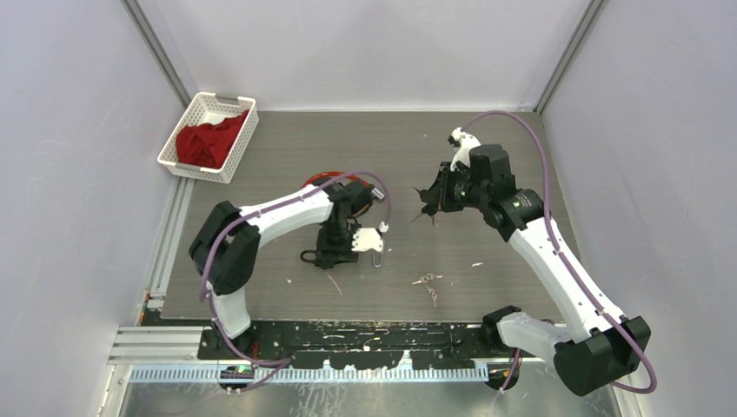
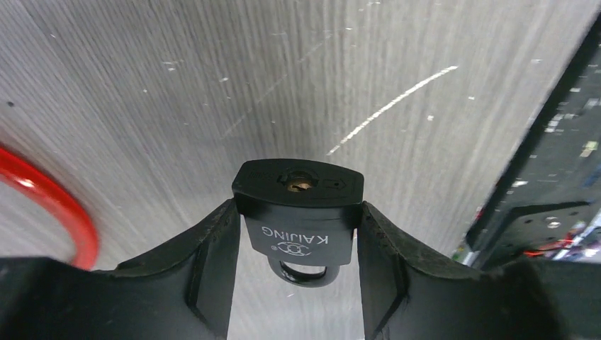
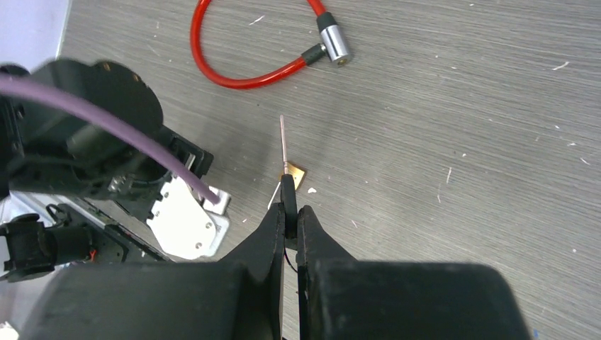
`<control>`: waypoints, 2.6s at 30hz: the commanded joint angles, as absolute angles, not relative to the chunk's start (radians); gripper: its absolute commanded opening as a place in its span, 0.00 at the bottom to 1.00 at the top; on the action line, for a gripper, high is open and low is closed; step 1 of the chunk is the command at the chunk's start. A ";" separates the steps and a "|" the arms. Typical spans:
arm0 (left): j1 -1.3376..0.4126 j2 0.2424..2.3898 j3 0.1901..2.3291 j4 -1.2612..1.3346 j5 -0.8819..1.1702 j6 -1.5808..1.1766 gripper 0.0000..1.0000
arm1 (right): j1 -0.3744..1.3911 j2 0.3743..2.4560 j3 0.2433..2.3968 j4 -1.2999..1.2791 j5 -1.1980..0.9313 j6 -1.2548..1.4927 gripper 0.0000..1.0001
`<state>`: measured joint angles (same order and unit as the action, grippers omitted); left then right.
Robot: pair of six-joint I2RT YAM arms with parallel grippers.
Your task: Unlock with the key
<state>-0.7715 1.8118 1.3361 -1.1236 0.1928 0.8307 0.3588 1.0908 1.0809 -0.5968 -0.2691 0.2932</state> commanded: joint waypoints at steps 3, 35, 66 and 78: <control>-0.875 1.827 1.347 -1.093 -0.109 0.812 0.00 | 0.361 1.074 1.141 -0.603 -0.193 0.309 0.01; -0.678 1.401 1.039 -0.953 0.199 1.134 0.98 | 0.361 1.059 1.127 -0.607 -0.179 0.336 0.01; -0.578 1.456 0.903 -0.682 0.316 1.279 0.46 | 0.362 1.083 1.135 -0.614 -0.180 0.364 0.01; -0.578 1.466 0.903 -0.782 0.334 1.292 0.40 | 0.361 1.083 1.126 -0.607 -0.193 0.364 0.01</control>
<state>-0.5823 1.4731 0.9039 -0.7441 0.3004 1.2881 0.3588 1.0935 1.0924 -0.6369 -0.1841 0.3653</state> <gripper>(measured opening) 0.406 0.090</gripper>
